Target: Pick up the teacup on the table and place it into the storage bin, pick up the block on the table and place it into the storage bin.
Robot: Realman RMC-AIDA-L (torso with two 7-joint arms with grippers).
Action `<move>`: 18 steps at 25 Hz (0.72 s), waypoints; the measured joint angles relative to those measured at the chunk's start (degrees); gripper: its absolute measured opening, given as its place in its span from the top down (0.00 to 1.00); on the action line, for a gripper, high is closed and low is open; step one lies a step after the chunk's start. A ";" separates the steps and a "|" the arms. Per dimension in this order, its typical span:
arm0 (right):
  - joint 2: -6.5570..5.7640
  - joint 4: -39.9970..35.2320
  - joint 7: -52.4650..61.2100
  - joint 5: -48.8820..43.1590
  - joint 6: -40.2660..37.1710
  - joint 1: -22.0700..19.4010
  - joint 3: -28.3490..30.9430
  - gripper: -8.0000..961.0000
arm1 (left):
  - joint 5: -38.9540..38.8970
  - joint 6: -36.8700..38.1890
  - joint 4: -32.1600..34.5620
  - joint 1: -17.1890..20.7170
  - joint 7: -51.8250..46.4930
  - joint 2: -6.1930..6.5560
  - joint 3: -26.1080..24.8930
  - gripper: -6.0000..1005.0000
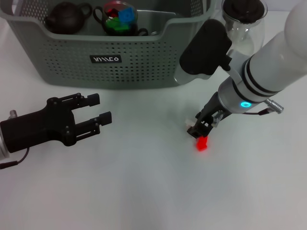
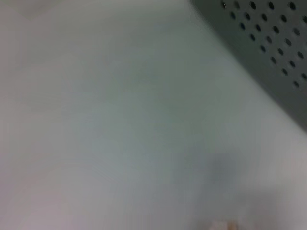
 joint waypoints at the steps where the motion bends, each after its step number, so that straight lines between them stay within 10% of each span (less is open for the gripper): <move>1: 0.01 0.05 0.00 0.01 0.12 -0.08 -0.15 0.53 | 0.00 -0.01 0.00 -0.01 0.00 -0.01 0.00 0.37; 18: 0.00 -0.03 0.10 0.51 0.19 -0.58 -0.30 0.80 | 0.00 -0.08 0.00 0.26 0.00 -0.11 0.00 0.37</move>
